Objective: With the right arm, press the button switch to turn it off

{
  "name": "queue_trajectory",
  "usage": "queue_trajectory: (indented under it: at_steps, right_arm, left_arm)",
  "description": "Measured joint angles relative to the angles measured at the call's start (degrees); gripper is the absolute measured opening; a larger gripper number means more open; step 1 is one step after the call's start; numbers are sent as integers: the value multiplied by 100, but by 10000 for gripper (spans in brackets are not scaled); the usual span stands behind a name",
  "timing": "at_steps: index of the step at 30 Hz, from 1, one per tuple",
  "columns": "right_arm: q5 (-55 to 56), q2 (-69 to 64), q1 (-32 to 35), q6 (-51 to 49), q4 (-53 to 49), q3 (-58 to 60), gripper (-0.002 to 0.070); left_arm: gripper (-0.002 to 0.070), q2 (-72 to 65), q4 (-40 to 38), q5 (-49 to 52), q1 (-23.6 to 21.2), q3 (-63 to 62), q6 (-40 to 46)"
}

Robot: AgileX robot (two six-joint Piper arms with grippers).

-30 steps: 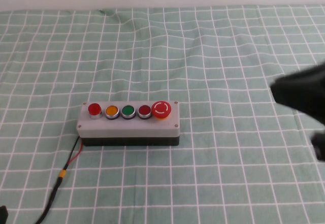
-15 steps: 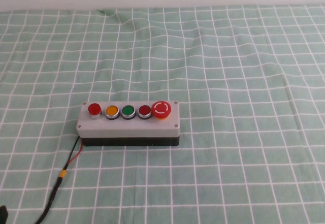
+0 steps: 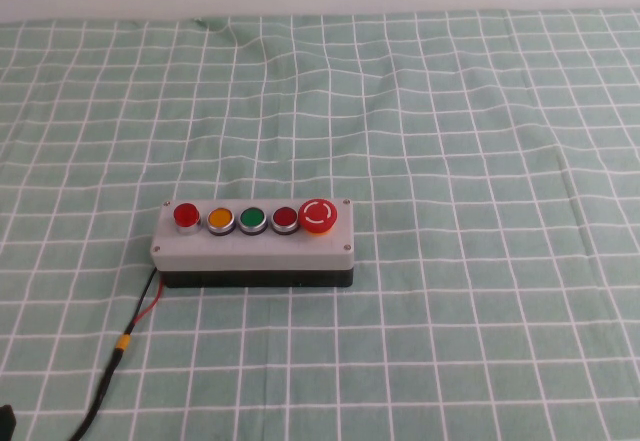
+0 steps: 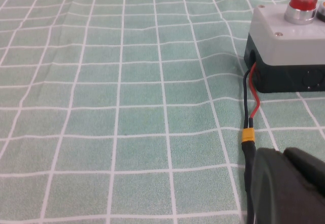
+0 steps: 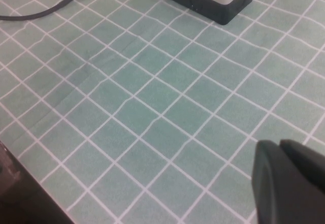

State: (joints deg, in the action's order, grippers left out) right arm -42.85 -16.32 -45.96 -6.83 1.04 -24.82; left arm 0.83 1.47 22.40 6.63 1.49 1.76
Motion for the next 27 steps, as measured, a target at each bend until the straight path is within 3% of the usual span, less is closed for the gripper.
queue_trajectory:
  at_steps: [10,18,27]
  right_arm:
    - [-24,189,273,-9,105,0,-16]
    - [659,1193,2006,-9,392,688,-16]
    - [1095,1710,3341,-9,453,1567,-16]
  left_arm:
    - [-4,0,0,0,0,0,0]
    - [-4,0,0,0,0,0,0]
    - [-4,0,0,0,0,0,0]
